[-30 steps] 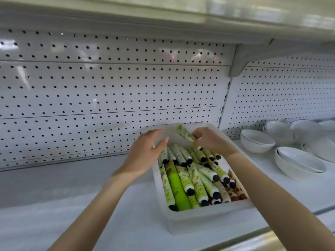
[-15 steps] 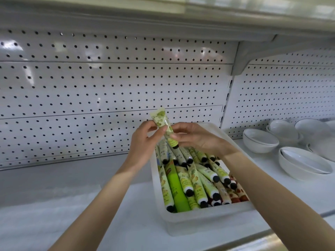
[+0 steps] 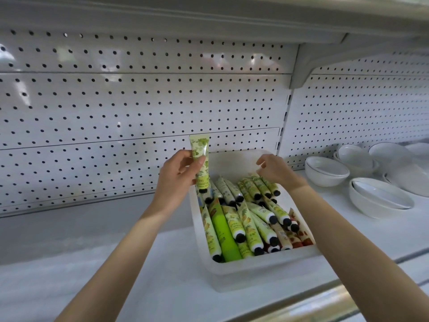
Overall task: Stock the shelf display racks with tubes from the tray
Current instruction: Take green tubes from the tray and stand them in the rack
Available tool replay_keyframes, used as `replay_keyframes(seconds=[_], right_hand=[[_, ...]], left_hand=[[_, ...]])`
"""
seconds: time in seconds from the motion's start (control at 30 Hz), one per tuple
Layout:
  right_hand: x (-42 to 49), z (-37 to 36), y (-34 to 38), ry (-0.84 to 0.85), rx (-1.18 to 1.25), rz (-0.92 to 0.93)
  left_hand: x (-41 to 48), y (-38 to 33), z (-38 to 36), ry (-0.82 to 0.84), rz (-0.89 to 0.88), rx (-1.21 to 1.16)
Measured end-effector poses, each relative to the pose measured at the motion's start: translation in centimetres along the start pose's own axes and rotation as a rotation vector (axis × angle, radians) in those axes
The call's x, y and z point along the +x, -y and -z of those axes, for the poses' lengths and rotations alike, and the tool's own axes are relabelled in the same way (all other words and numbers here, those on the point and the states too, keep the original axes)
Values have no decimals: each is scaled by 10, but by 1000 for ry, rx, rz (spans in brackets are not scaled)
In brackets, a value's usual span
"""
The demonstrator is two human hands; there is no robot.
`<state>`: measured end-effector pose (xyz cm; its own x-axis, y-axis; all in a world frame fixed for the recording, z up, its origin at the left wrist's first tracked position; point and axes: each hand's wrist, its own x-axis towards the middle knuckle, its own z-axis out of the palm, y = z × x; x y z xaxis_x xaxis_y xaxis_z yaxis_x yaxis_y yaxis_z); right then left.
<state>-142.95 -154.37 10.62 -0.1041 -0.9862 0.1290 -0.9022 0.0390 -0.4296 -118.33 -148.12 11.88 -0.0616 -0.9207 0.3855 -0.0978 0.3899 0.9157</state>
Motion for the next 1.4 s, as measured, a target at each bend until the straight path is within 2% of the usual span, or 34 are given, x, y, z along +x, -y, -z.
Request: replay_keyframes(seconds=[0.2, 0.33, 0.43, 0.8, 1.03, 1.13, 1.23, 1.3, 1.4], right_hand=[[-7, -1, 3, 149, -80, -167], [-6, 1, 3, 139, -47, -192], [-6, -3, 3, 261, -1, -245], [-13, 1, 1, 393, 119, -231], [-15, 3, 8, 384, 281, -153], [-19, 8, 20, 405, 465, -58], [-21, 16, 33, 372, 672, -40], [-25, 25, 44, 354, 763, -36], [-38, 39, 69, 356, 892, 64]], left_hand=[[-2, 3, 4, 1, 28, -6], [-3, 4, 5, -2, 31, -9], [-4, 3, 6, -4, 30, -10], [-7, -1, 11, -3, 45, -22], [-9, -7, 17, -15, 78, -79], [-12, -13, 22, -34, 94, -138], [-14, -21, 31, -34, 80, -159], [-16, -26, 39, -33, 70, -146], [-20, -31, 53, -26, 71, -175]])
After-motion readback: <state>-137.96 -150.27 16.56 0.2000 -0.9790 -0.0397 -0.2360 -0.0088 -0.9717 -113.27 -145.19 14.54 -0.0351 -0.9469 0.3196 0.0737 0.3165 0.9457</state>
